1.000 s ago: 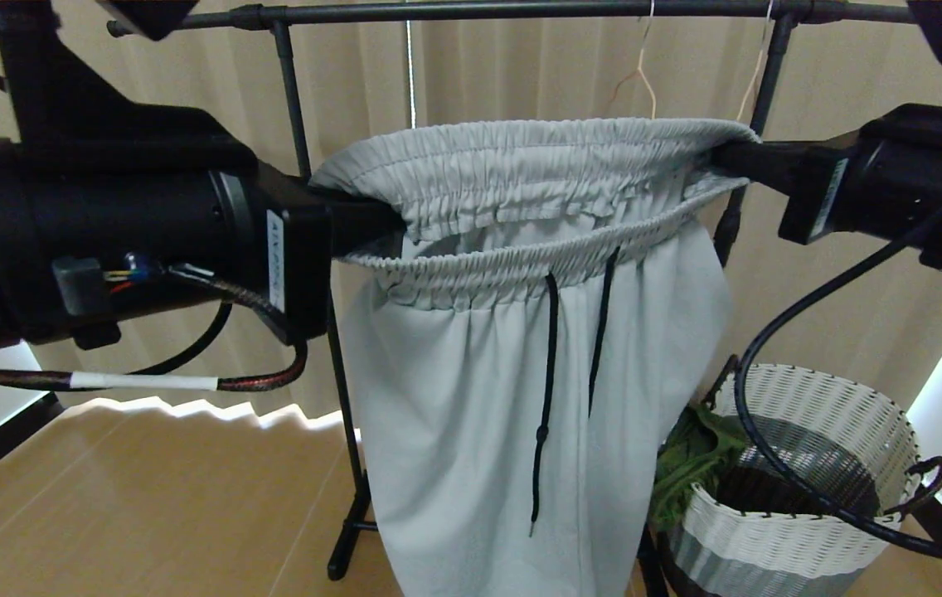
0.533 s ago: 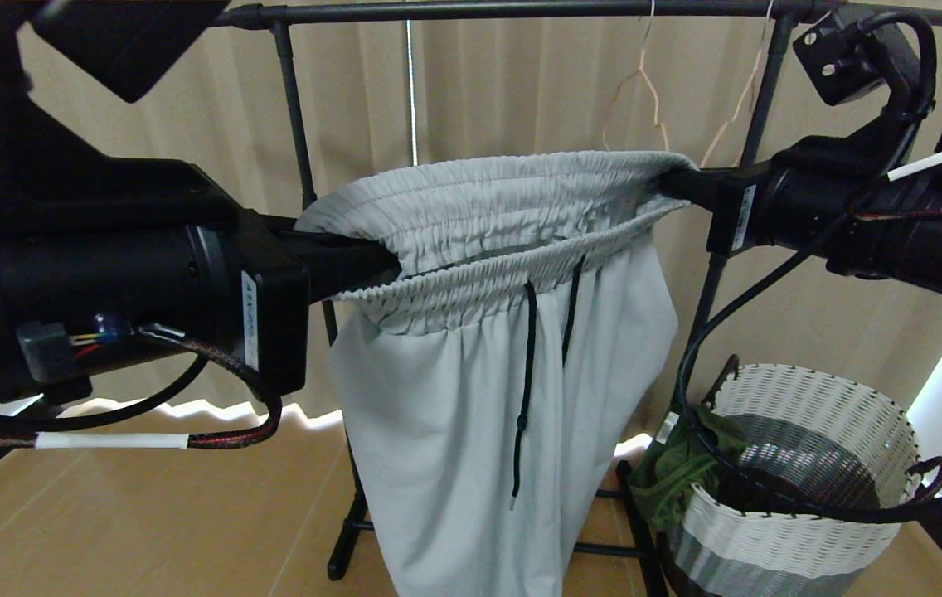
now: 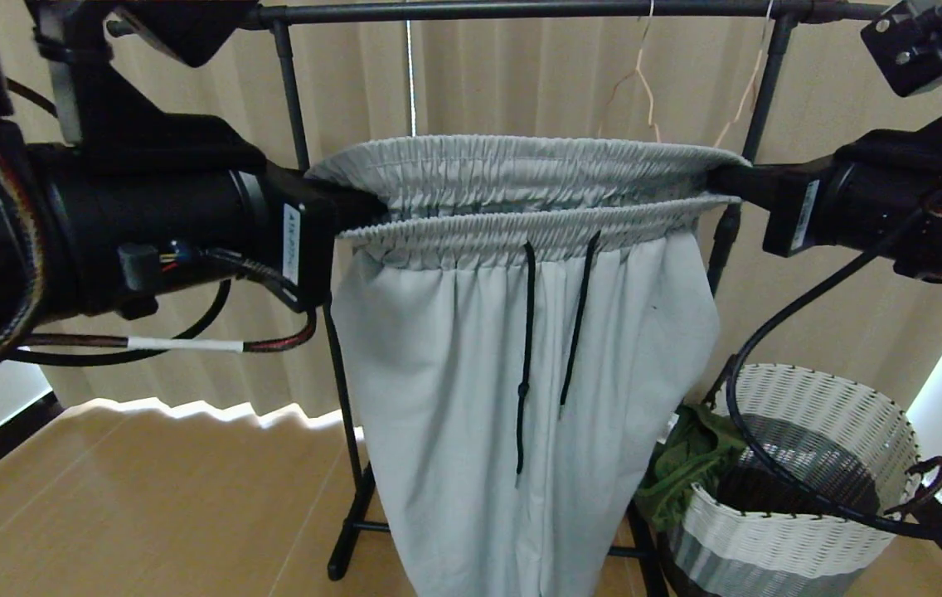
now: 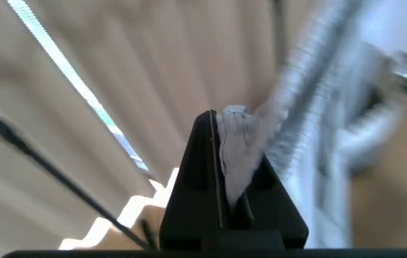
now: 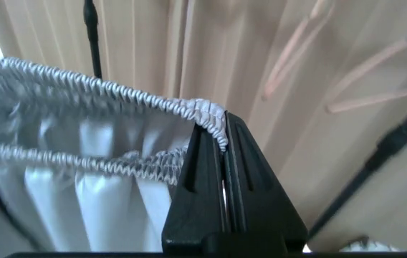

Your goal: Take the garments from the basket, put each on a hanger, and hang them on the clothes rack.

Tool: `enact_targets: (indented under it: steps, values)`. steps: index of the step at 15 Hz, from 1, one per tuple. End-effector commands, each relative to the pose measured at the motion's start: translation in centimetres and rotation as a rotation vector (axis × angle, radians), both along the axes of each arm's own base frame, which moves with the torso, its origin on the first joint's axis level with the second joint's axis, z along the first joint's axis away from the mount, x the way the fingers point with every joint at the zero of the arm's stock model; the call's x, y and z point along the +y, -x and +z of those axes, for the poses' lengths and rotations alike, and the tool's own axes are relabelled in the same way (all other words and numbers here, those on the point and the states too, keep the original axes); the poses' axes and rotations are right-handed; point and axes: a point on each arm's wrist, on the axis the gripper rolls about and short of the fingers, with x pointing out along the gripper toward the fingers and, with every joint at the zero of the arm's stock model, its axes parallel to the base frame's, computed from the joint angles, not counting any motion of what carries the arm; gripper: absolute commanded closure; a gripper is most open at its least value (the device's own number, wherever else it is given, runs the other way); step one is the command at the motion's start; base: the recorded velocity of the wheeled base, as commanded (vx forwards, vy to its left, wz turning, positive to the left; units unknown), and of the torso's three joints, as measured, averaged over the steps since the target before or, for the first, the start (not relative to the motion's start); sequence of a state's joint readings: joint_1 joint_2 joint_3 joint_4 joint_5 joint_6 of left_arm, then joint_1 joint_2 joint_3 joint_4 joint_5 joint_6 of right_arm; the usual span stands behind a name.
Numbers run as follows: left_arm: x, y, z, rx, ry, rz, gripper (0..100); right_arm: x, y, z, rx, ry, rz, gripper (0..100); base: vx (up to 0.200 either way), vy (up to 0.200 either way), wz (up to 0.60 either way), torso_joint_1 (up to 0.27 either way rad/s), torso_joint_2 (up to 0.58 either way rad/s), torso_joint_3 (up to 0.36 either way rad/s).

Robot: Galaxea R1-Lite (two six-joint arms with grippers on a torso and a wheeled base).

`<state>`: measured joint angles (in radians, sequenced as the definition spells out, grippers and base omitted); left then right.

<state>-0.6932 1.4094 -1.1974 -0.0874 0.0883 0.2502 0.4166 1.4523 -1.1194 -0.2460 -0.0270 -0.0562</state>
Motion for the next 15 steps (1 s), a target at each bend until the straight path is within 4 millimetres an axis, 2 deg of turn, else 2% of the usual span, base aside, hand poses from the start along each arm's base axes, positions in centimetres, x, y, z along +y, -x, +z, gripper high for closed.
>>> enact_targets:
  steps: [1,2,4,7,8,15]
  values:
    - [-0.9,-2.5,-1.4,0.003,-0.036,0.068,100,-1.5,3.0,1.1,-0.01,-0.006,-0.006,100,0.0,0.0,0.0,0.0,0.0,0.0]
    - [-1.5,-3.4,-2.0,-0.005,-0.034,0.094,100,-2.0,4.1,-0.3,0.029,0.012,-0.006,100,0.0,0.0,0.0,0.0,0.0,0.0]
    - [-2.0,-4.1,-2.1,-0.035,-0.019,0.124,100,-2.1,4.8,-1.6,0.059,0.028,0.0,100,0.0,0.0,0.0,0.0,0.0,0.0]
    - [-2.1,-4.2,-2.1,-0.043,-0.012,0.132,100,-2.2,4.8,-1.3,0.047,0.025,0.0,100,0.0,0.0,0.0,0.0,0.0,0.0]
    - [-2.1,-3.9,-2.5,-0.033,-0.016,0.128,100,-2.1,4.7,-0.7,0.017,0.012,0.0,100,0.0,0.0,0.0,0.0,0.0,0.0]
    - [-1.8,-3.6,-1.0,-0.126,0.019,0.127,100,-2.2,4.7,0.1,-0.025,0.041,0.001,100,0.0,0.0,0.0,0.0,0.0,0.0]
